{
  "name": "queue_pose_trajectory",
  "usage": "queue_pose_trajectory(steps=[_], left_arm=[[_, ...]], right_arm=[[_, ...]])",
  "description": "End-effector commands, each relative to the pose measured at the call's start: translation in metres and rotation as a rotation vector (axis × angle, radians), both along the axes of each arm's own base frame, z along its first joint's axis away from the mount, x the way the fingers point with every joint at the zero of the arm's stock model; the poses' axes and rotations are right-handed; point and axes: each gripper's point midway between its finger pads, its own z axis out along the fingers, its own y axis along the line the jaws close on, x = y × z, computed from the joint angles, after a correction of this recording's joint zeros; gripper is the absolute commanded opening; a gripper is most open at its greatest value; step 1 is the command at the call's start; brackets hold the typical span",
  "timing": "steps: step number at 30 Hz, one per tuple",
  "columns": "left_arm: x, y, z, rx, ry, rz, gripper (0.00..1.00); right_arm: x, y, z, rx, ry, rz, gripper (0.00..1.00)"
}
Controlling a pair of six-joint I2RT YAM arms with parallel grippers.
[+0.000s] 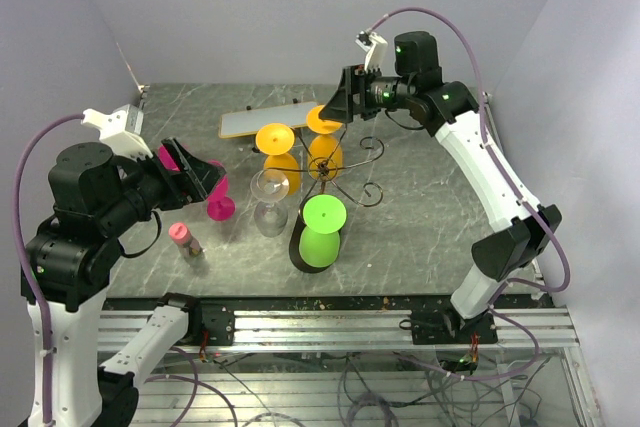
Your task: Take the wine glass off the wine glass rack
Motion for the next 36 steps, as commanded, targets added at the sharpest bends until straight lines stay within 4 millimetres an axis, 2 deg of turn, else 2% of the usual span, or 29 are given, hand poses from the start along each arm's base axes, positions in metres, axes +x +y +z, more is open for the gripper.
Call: queue_pose_trajectory(steps=[1,5,10,15,22,26,29,36], left_arm=[[0.006,-0.003,0.005,-0.006,-0.022,-0.010,0.87],[0.009,-0.004,0.006,-0.008,-0.027,-0.015,0.87],[0.012,-0.006,-0.004,-0.009,-0.005,-0.021,0.87],[0.013,-0.009,-0.002,-0.020,-0.011,-0.034,0.87],[0.010,-0.007,0.002,-0.016,-0.018,-0.031,0.87],[0.009,-0.006,0.004,-0.013,-0.019,-0.027,0.87],[0.009,-0.007,0.005,-0.016,-0.021,-0.030,0.87],[0.010,-0.011,0.005,-0.038,-0.024,-0.041,0.87]], right_arm=[[0.009,0.000,-0.009,-0.053,-0.020,-0.014,0.56],[0.014,0.001,-0.012,-0.067,-0.009,-0.017,0.49],[0.017,-0.002,-0.015,-0.086,-0.004,-0.045,0.36],[0.016,-0.006,-0.015,-0.089,0.005,-0.070,0.31],[0.013,-0.007,-0.004,-0.031,0.032,-0.127,0.14],[0.013,-0.007,0.002,0.003,0.054,-0.162,0.01],[0.013,-0.008,0.003,0.036,0.102,-0.218,0.00],[0.010,-0.009,0.022,0.225,0.227,-0.349,0.00]])
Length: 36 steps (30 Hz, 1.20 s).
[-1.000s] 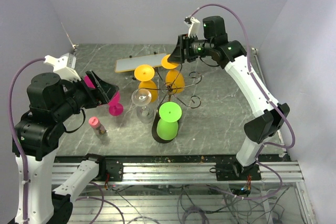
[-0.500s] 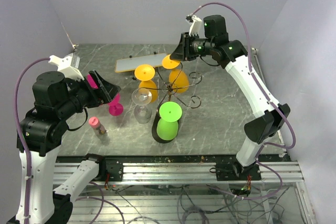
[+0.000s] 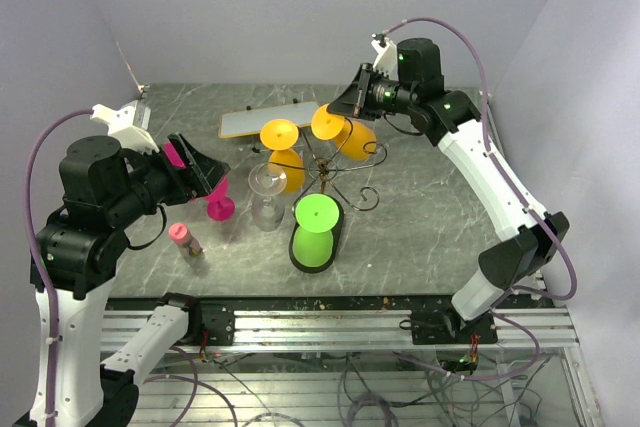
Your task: Take the wine glass off the wine glass rack
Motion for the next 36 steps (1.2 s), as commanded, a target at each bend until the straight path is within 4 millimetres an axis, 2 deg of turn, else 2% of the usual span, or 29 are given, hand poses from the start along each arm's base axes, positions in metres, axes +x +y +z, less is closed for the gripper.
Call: queue_pose_trajectory(steps=[1,5,11,17,21,29,31,36], left_arm=[[-0.001,-0.007,0.013,-0.036,-0.041,-0.031,0.87],[0.000,-0.007,0.017,-0.037,-0.045,-0.035,0.87],[-0.002,-0.007,0.022,-0.041,-0.054,-0.036,0.87],[-0.002,-0.008,0.023,-0.051,-0.057,-0.035,0.87],[-0.001,-0.008,0.024,-0.055,-0.058,-0.035,0.87],[0.000,-0.007,0.030,-0.056,-0.074,-0.029,0.87],[0.000,-0.008,0.031,-0.059,-0.074,-0.030,0.87],[0.002,-0.013,0.035,-0.081,-0.087,-0.053,0.87]], right_arm=[[0.004,-0.008,0.017,0.127,0.076,-0.137,0.00],[0.008,-0.015,0.023,0.231,0.138,-0.197,0.00],[0.016,-0.038,0.023,0.338,0.244,-0.273,0.00],[-0.001,-0.043,0.026,0.350,0.258,-0.228,0.00],[-0.014,-0.045,0.037,0.361,0.231,-0.199,0.00],[-0.037,-0.030,0.051,0.401,0.266,-0.105,0.00],[-0.040,-0.023,0.056,0.405,0.260,-0.088,0.00],[-0.038,-0.011,0.054,0.390,0.270,-0.082,0.00]])
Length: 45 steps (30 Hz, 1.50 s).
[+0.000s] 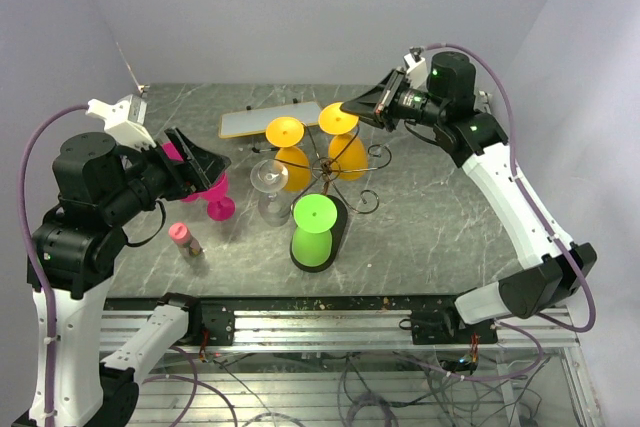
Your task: Take the wine glass off the wine glass rack
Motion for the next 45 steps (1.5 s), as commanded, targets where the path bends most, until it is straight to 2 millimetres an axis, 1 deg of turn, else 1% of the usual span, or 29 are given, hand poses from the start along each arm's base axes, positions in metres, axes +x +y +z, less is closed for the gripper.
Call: queue_pose_trajectory(steps=[1,6,15,21,24,27,30,31,33,34,35,37,39,41,42,44,45], left_arm=[[0.000,-0.008,0.019,-0.042,-0.056,-0.041,0.87],[0.001,-0.008,0.024,-0.051,-0.071,-0.039,0.87],[0.000,-0.008,0.030,-0.082,-0.087,-0.024,0.88],[0.002,0.001,0.031,-0.069,-0.100,0.033,0.88],[0.006,0.006,0.025,-0.054,-0.093,0.062,0.88],[0.013,0.006,0.017,-0.051,-0.079,0.072,0.88],[0.024,0.004,0.014,-0.088,-0.095,0.086,0.89],[0.028,0.000,0.015,-0.110,-0.108,0.075,0.89],[0.038,-0.010,0.021,-0.155,-0.131,0.041,0.89],[0.042,-0.015,0.028,-0.179,-0.145,0.018,0.89],[0.046,-0.020,0.039,-0.206,-0.175,-0.007,0.89],[0.052,-0.030,0.058,-0.264,-0.218,-0.051,0.89],[0.055,-0.038,0.078,-0.330,-0.260,-0.094,0.89],[0.058,-0.046,0.092,-0.402,-0.295,-0.132,0.90],[0.059,-0.049,0.099,-0.443,-0.309,-0.155,0.90],[0.060,-0.056,0.108,-0.532,-0.320,-0.196,0.90],[0.061,-0.058,0.110,-0.554,-0.328,-0.212,0.90]], right_arm=[[-0.001,0.010,0.016,0.031,-0.028,0.022,0.00],[0.009,0.017,0.016,0.069,-0.015,0.013,0.00],[0.036,0.026,0.020,0.156,0.052,-0.049,0.00],[0.061,0.027,0.032,0.201,0.044,-0.111,0.00],[0.074,0.023,0.037,0.220,0.034,-0.154,0.00],[0.086,0.013,0.050,0.224,-0.011,-0.208,0.00],[0.097,-0.005,0.075,0.235,-0.130,-0.248,0.00],[0.095,-0.010,0.090,0.264,-0.194,-0.243,0.00],[0.088,-0.017,0.109,0.297,-0.264,-0.234,0.00],[0.084,-0.019,0.118,0.299,-0.294,-0.228,0.00],[0.079,-0.020,0.129,0.302,-0.322,-0.214,0.00],[0.064,-0.020,0.151,0.337,-0.361,-0.174,0.00],[0.042,-0.018,0.175,0.422,-0.381,-0.106,0.00],[0.018,-0.018,0.200,0.527,-0.398,-0.037,0.00],[0.004,-0.018,0.214,0.579,-0.414,-0.001,0.00],[-0.023,-0.018,0.236,0.667,-0.409,0.067,0.00],[-0.034,-0.017,0.244,0.693,-0.418,0.092,0.00]])
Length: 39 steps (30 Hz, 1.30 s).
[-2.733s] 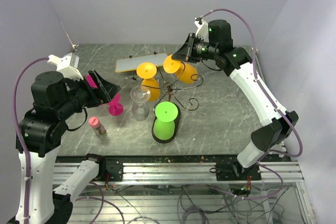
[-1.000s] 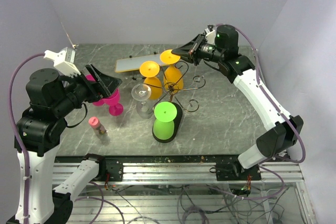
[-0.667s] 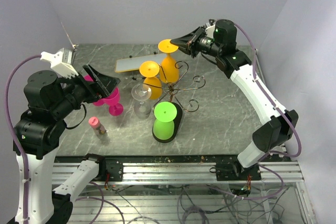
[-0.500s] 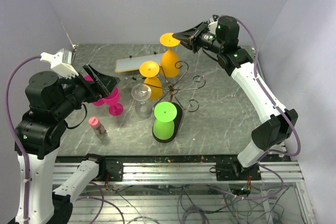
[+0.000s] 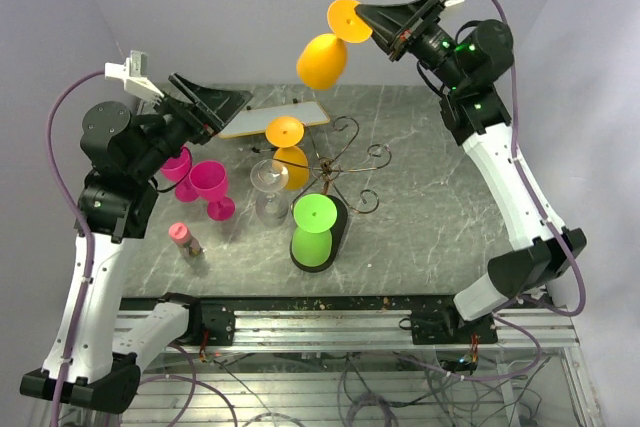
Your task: Take the wine glass off the wine glass rack
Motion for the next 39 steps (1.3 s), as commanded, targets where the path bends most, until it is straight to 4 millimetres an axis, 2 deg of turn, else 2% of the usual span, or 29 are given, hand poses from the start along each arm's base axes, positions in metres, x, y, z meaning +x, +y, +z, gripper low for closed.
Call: queue_pose_trajectory(steps=[1,4,8,15,16,19,23,27,31,34,37,39], left_arm=[[-0.012,-0.018,0.056,-0.222,-0.167,-0.153,0.90],[-0.020,-0.024,0.074,-0.313,-0.241,-0.234,0.90],[-0.034,-0.030,0.083,-0.365,-0.283,-0.330,0.90],[-0.062,-0.033,0.090,-0.426,-0.342,-0.439,0.92],[-0.067,-0.033,0.092,-0.440,-0.355,-0.459,0.92],[-0.067,-0.036,0.090,-0.461,-0.336,-0.487,0.94],[-0.076,-0.044,0.096,-0.477,-0.362,-0.571,0.91],[-0.091,-0.042,0.106,-0.531,-0.414,-0.630,0.78],[-0.095,-0.039,0.110,-0.559,-0.420,-0.633,0.47],[-0.101,-0.037,0.113,-0.559,-0.432,-0.629,0.28],[-0.099,-0.037,0.112,-0.530,-0.414,-0.584,0.10],[-0.094,-0.039,0.109,-0.478,-0.386,-0.542,0.07]], right_arm=[[-0.091,-0.006,0.087,0.227,-0.166,0.211,0.00],[-0.112,-0.004,0.097,0.293,-0.138,0.293,0.00],[-0.127,-0.002,0.098,0.335,-0.117,0.373,0.00],[-0.130,0.008,0.086,0.369,-0.062,0.436,0.00],[-0.133,0.015,0.084,0.375,-0.049,0.465,0.00],[-0.138,0.027,0.081,0.382,-0.042,0.504,0.00],[-0.137,0.036,0.077,0.391,-0.025,0.507,0.00],[-0.129,0.042,0.071,0.382,-0.013,0.485,0.00],[-0.114,0.048,0.058,0.355,0.027,0.432,0.00],[-0.104,0.046,0.050,0.323,0.013,0.361,0.01],[-0.087,0.042,0.039,0.189,-0.035,0.206,0.10],[-0.074,0.035,0.033,0.085,-0.060,0.104,0.24]])
